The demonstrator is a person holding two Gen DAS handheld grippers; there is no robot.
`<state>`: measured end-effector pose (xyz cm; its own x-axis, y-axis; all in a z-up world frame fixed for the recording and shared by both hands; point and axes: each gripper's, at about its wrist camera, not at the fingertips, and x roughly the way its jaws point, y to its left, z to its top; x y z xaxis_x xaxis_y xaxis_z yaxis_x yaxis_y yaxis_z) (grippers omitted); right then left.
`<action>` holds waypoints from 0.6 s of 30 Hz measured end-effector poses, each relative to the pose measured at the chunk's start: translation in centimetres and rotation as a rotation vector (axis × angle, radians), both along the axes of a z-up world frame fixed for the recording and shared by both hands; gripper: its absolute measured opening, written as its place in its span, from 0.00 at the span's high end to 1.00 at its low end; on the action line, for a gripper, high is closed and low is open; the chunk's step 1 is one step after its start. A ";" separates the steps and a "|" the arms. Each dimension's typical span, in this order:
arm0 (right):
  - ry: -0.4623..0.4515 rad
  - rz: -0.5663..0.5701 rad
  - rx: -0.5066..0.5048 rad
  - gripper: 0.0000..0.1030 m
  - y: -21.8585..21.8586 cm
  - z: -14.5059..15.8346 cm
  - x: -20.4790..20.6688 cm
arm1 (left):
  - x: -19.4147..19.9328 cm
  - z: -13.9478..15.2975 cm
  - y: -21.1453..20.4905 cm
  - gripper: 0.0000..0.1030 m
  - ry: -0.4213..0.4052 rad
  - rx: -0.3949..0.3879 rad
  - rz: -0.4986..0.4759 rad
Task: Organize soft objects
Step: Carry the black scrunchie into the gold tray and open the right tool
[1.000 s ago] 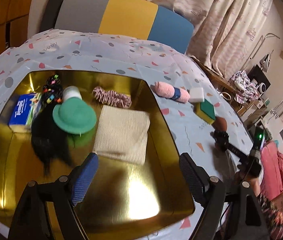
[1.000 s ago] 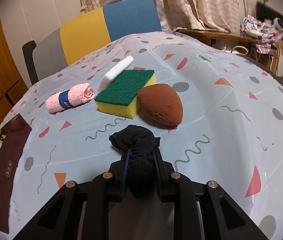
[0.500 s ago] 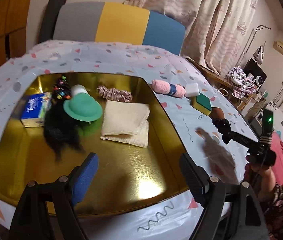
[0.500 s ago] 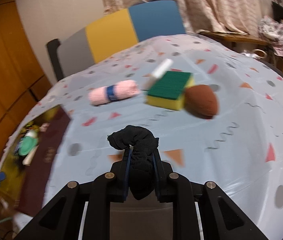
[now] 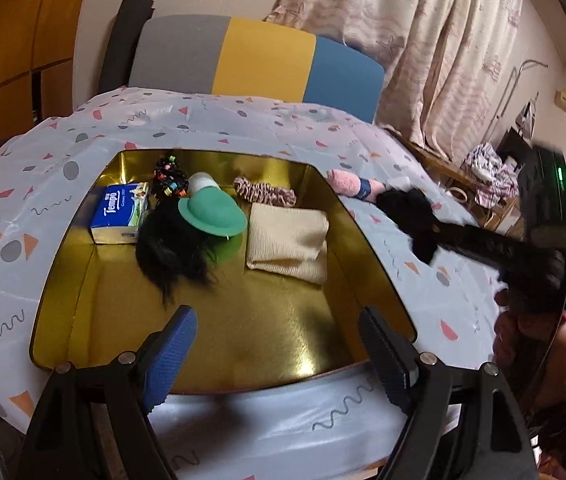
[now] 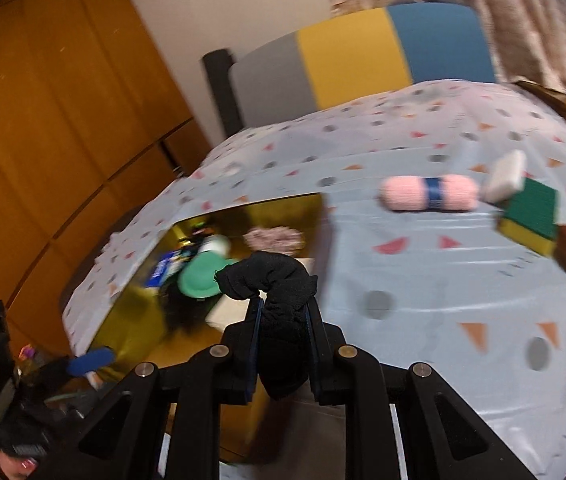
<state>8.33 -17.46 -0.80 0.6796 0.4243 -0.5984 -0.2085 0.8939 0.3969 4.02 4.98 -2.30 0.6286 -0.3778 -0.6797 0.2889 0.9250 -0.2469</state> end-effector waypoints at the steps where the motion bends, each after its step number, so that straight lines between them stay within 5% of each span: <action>1: 0.002 0.018 -0.007 0.81 1.0 0.1 0.4 | 0.1 -0.1 0.0 0.19 0.006 0.006 0.003; 11: 0.130 0.087 -0.001 0.81 6.9 -0.7 4.5 | 1.0 0.3 3.1 0.19 0.016 -0.030 0.123; 18: 0.221 0.190 0.025 0.81 10.6 -2.8 4.7 | 1.6 2.9 7.9 0.19 -0.053 -0.048 0.300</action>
<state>12.99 -6.91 -3.61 0.4408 0.5481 -0.7108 -0.2776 0.8363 0.4727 5.66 12.92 0.61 0.7512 -0.2011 -0.6287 0.0186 0.9585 -0.2844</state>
